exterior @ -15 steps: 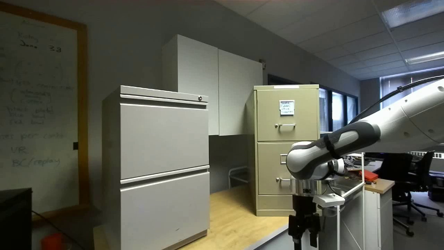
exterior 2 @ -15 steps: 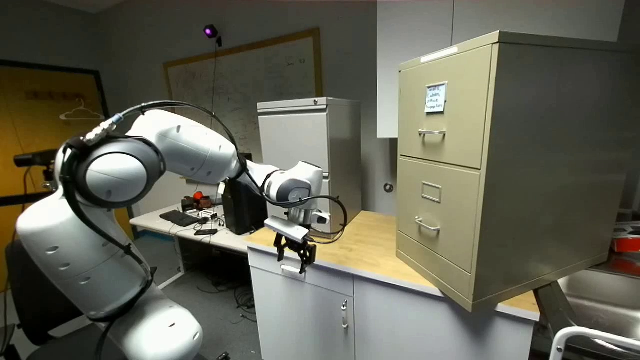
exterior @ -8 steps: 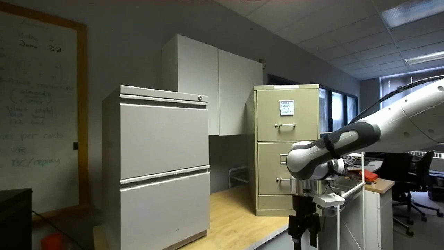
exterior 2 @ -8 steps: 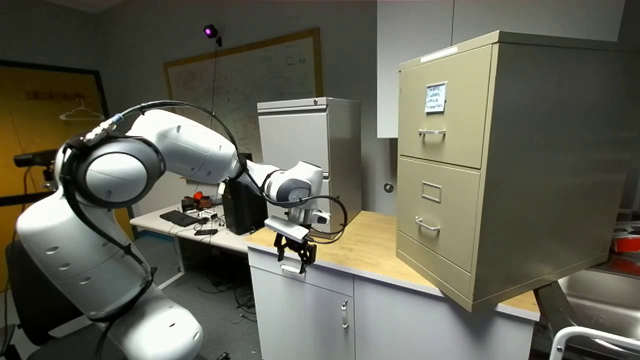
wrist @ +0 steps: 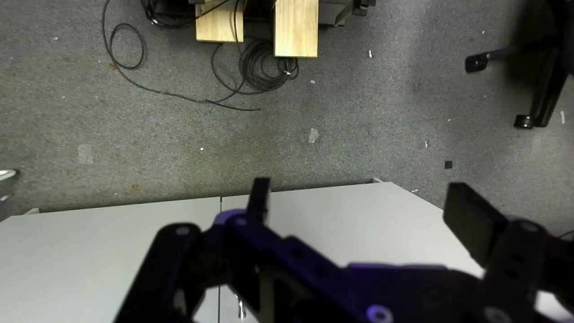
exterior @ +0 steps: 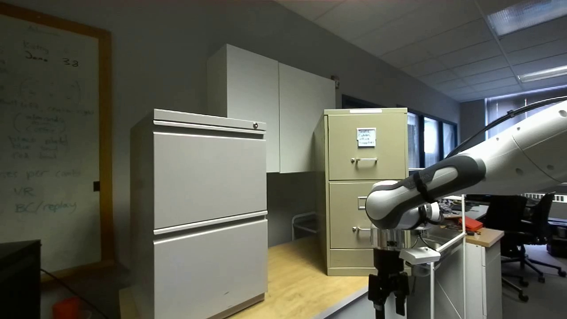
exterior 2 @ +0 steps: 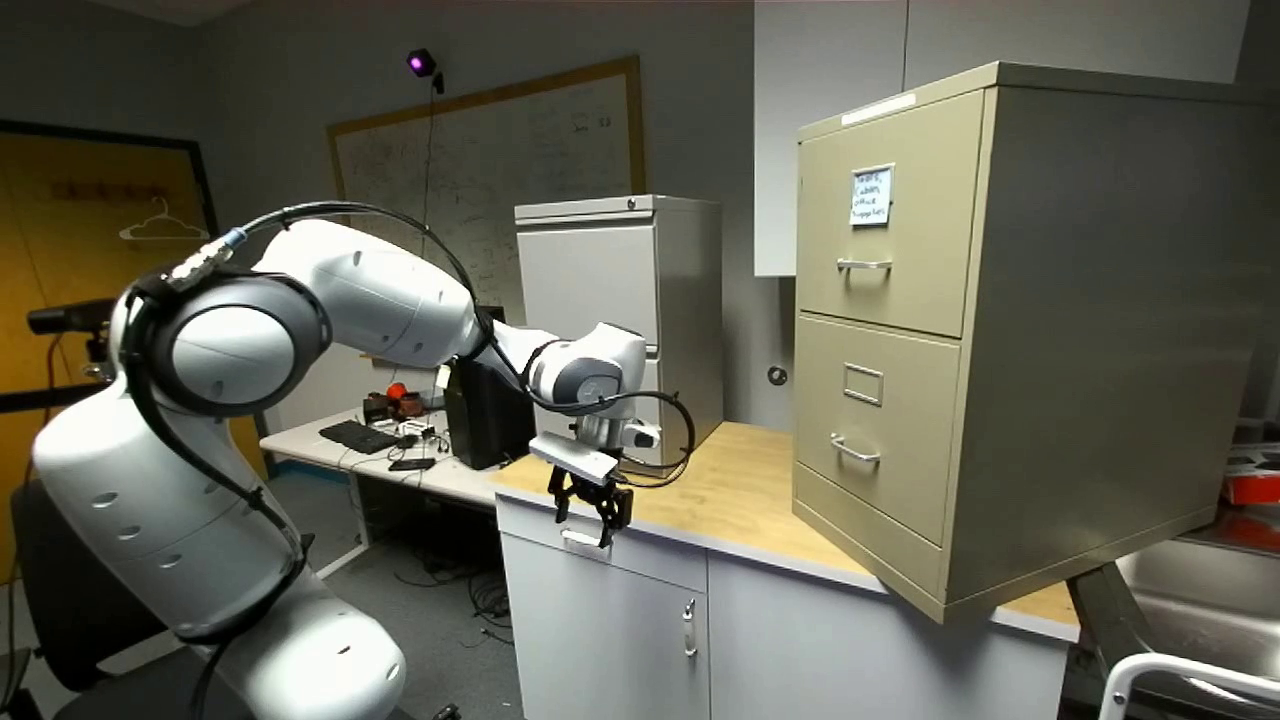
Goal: Open the bottom cabinet drawer on the right
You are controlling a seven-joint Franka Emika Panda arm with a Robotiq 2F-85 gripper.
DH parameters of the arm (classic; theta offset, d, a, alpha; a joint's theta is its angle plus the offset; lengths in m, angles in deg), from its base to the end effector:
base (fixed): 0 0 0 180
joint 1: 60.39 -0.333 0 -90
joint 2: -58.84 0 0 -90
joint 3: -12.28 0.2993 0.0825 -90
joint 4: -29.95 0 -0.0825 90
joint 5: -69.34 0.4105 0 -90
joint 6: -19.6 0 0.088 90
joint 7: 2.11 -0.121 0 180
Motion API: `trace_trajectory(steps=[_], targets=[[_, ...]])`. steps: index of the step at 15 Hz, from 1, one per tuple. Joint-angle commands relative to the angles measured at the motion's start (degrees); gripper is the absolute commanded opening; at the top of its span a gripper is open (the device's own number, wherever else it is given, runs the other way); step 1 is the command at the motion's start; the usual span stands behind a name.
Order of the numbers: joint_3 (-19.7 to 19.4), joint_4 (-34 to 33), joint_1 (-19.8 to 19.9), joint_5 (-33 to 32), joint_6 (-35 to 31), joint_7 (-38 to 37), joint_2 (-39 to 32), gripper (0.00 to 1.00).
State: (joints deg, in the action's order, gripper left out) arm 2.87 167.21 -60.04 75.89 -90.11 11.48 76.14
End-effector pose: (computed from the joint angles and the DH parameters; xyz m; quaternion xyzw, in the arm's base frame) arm 0.4473 -0.0659 0.3742 -0.9928 -0.0149 0.0747 0.0927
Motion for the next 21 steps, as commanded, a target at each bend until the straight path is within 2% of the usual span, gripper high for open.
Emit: trace_trajectory(steps=[1, 5, 10, 15, 21], targets=[[1.22, -0.1, 1.09, -0.24, -0.02, -0.26, -0.29, 1.0], [2.95, -0.68, 1.42, -4.52, -1.71, -2.0, -1.69, 1.0], [6.01, -2.28, 2.5, -18.37, -5.61, -7.69, -3.21, 1.0], [7.93, -6.37, 3.07, -32.12, -4.42, -11.54, -4.29, 1.0], [8.06, -11.92, 3.37, -41.0, -3.23, -10.95, -5.56, 1.0]])
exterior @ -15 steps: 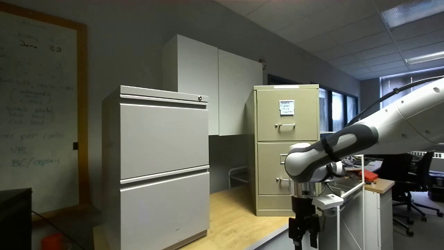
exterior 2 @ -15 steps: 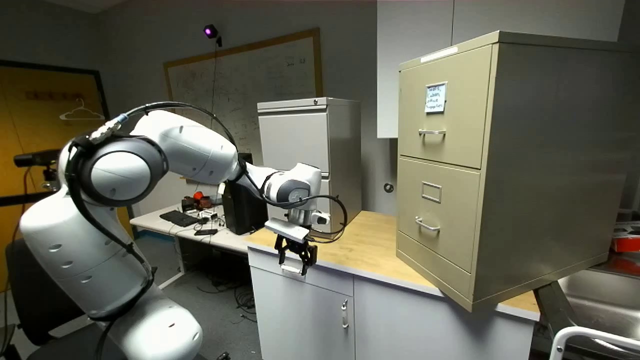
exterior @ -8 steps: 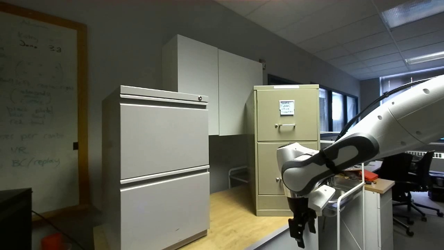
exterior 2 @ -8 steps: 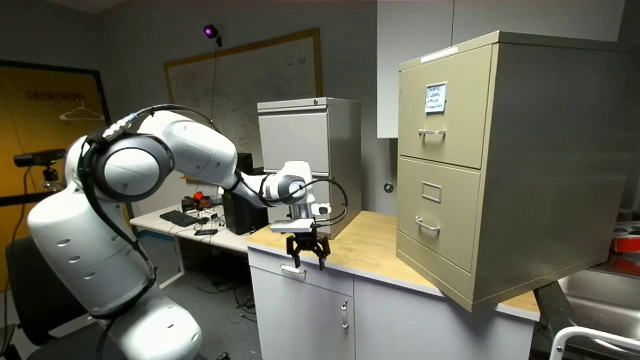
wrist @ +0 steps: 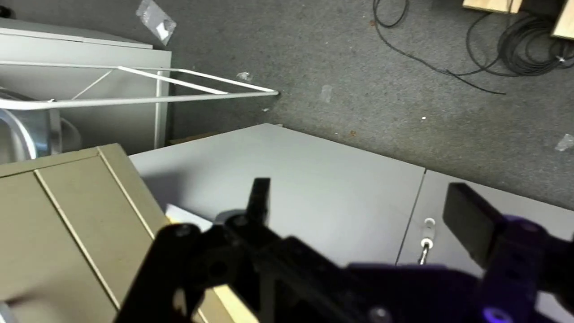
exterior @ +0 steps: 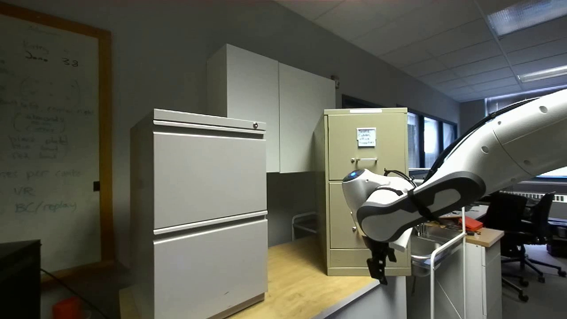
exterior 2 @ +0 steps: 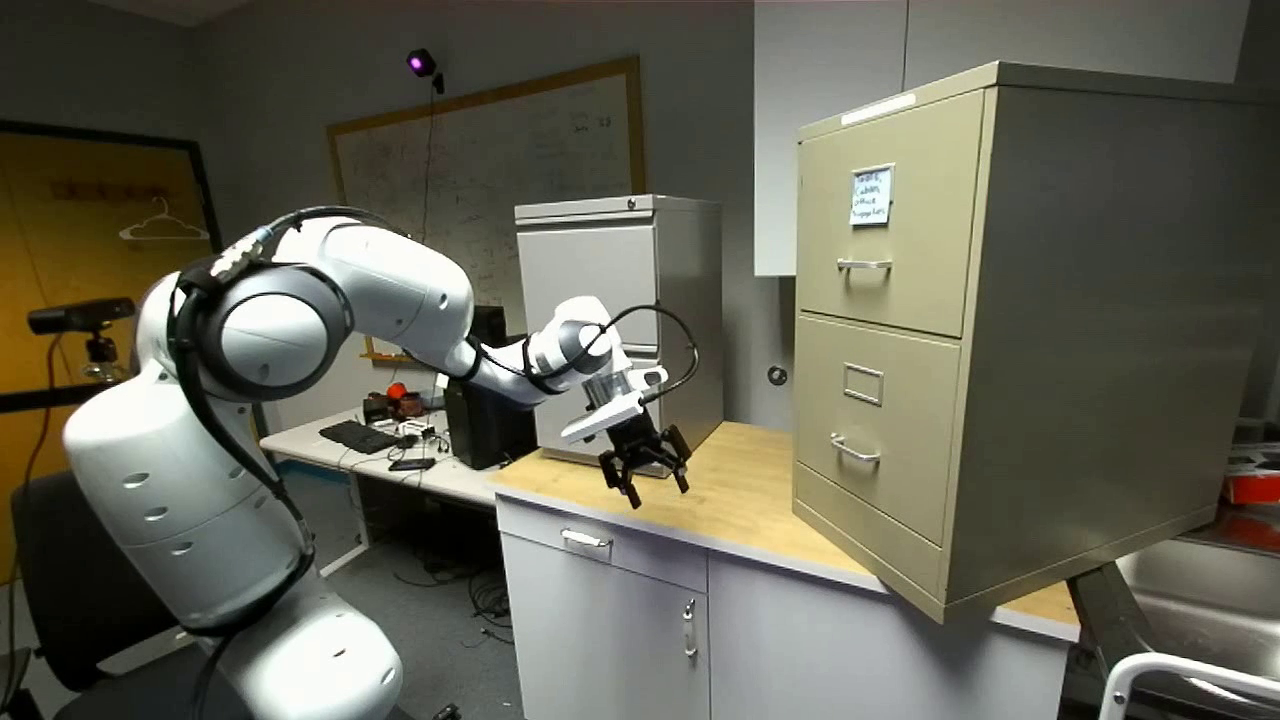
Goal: Open the bottom cabinet drawer on the right
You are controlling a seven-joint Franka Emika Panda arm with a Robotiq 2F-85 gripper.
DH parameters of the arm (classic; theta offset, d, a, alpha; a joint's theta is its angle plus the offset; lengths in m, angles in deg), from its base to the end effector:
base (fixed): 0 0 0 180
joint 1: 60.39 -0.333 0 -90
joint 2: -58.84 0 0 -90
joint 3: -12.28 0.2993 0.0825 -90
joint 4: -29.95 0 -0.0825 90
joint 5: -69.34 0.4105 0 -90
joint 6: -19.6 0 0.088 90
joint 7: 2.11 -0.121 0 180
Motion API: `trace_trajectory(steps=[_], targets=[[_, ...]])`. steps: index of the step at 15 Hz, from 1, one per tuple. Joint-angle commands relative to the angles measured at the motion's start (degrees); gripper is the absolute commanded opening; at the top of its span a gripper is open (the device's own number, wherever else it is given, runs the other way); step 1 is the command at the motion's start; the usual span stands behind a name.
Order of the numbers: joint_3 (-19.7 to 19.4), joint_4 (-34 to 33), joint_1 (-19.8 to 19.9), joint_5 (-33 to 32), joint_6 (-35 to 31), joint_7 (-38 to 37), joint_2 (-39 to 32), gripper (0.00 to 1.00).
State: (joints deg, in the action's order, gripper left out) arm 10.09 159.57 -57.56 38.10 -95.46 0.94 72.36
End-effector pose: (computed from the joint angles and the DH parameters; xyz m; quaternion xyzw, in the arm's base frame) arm 0.5004 -0.0819 0.4232 0.9659 0.1002 -0.0249 0.2374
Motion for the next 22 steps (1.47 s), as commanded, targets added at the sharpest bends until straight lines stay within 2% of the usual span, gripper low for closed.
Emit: trace_trajectory(steps=[1, 5, 11, 16, 22], targets=[[0.49, -5.57, 0.92, -3.99, 1.96, 0.37, -2.24, 1.0], [-0.41, -11.95, 1.22, -5.57, 1.64, 2.59, -5.33, 1.0], [-1.6, -20.53, 1.58, -7.68, -0.59, 10.55, -11.82, 1.0], [-3.0, -25.61, 2.46, -7.45, -6.64, 17.97, -17.36, 1.0], [-4.35, -31.02, 4.32, -7.07, -9.96, 23.52, -23.18, 1.0]])
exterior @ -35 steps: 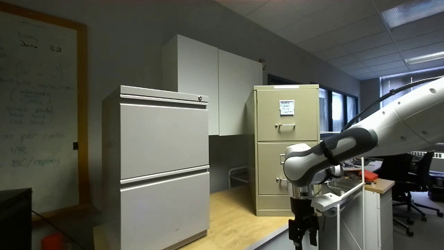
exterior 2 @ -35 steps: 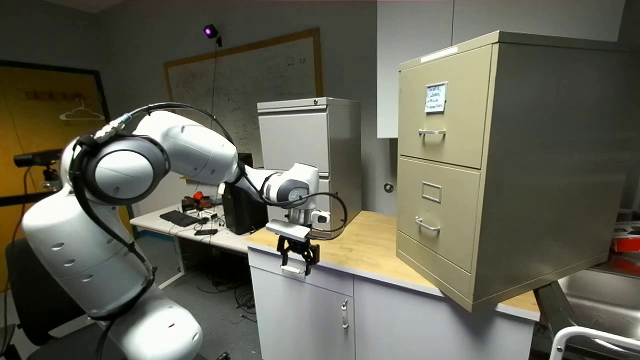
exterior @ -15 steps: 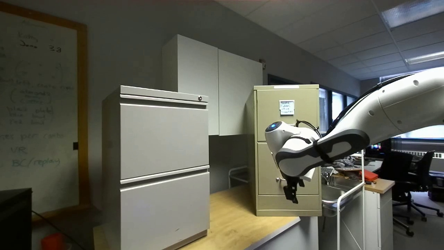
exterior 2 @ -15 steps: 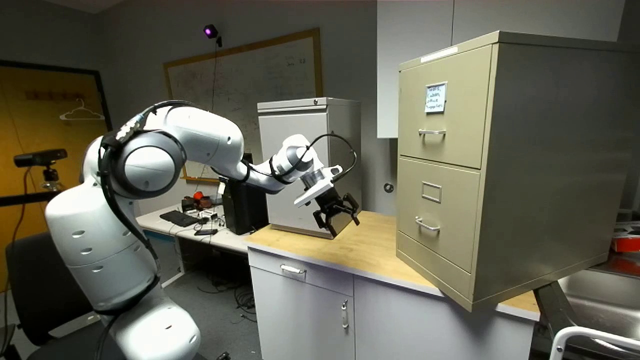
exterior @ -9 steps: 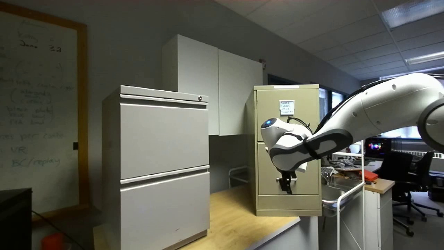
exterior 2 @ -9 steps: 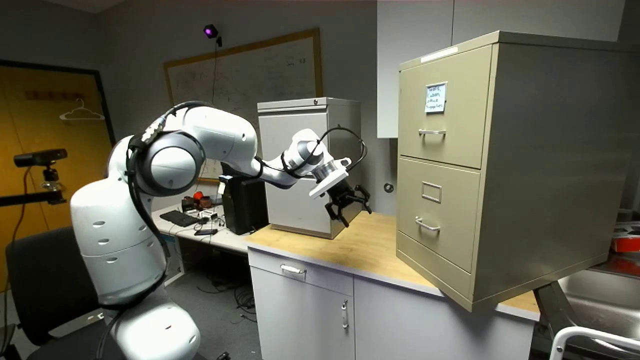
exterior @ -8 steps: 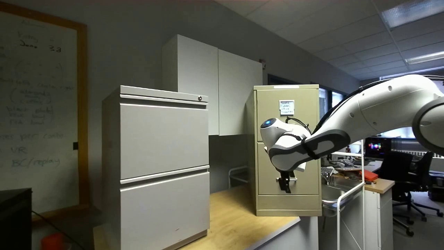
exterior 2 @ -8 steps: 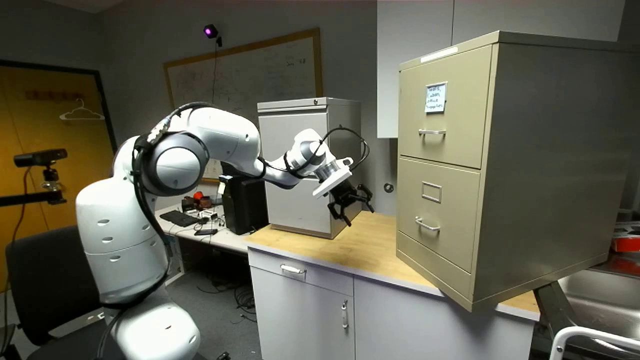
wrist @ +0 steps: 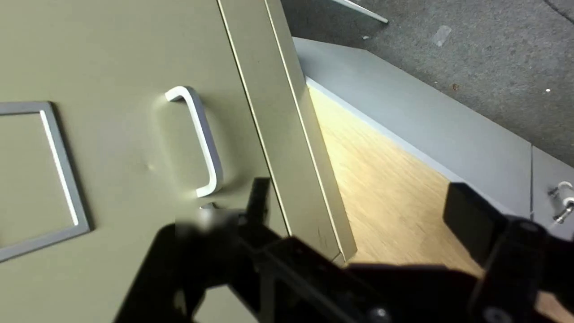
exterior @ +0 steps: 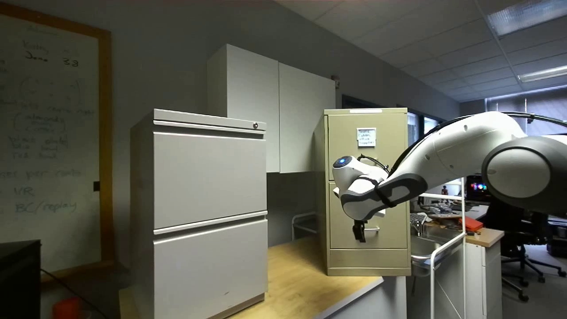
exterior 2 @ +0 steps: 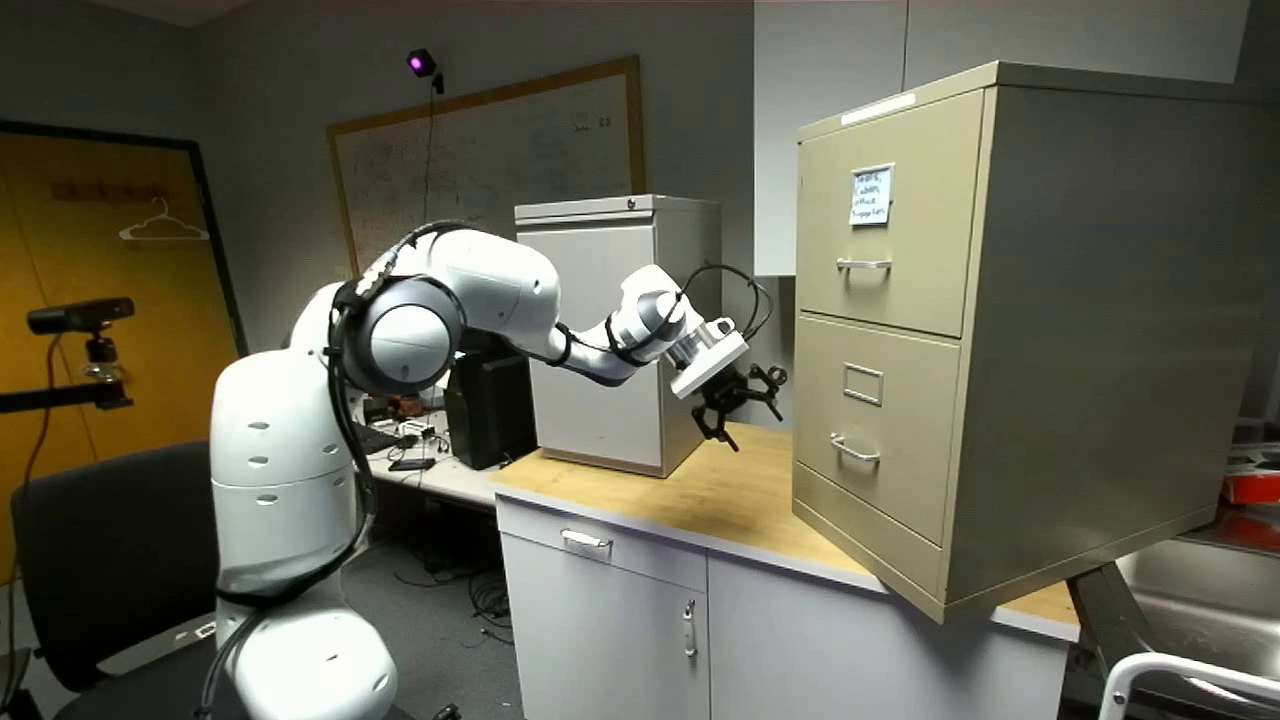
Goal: Open the bottom cabinet drawer on the right
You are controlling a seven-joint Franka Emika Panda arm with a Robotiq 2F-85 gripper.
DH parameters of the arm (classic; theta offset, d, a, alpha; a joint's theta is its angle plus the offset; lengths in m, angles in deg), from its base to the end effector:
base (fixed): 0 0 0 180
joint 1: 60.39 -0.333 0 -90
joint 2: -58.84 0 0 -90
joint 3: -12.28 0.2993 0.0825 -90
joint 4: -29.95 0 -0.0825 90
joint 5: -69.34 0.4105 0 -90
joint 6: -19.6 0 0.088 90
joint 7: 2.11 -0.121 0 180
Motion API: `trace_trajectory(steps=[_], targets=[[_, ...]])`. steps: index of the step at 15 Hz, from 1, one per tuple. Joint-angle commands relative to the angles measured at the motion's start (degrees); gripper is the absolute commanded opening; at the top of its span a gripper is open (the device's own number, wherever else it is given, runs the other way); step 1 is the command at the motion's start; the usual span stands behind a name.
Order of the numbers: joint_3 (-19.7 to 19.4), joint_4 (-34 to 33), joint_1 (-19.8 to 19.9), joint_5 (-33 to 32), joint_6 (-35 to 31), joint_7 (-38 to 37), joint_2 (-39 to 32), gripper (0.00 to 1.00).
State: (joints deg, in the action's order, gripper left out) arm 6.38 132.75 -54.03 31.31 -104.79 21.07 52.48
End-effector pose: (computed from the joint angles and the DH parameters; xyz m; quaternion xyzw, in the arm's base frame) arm 0.6292 -0.1662 0.4817 0.9170 0.2360 0.0287 0.3202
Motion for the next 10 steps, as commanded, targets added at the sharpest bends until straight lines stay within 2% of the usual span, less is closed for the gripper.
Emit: trace_trajectory(steps=[1, 10], targets=[[-0.83, -4.86, 1.05, -0.59, -0.76, 3.91, -4.12, 1.0], [-2.14, -9.44, 2.63, -4.7, -2.2, 6.97, -10.02, 1.0]])
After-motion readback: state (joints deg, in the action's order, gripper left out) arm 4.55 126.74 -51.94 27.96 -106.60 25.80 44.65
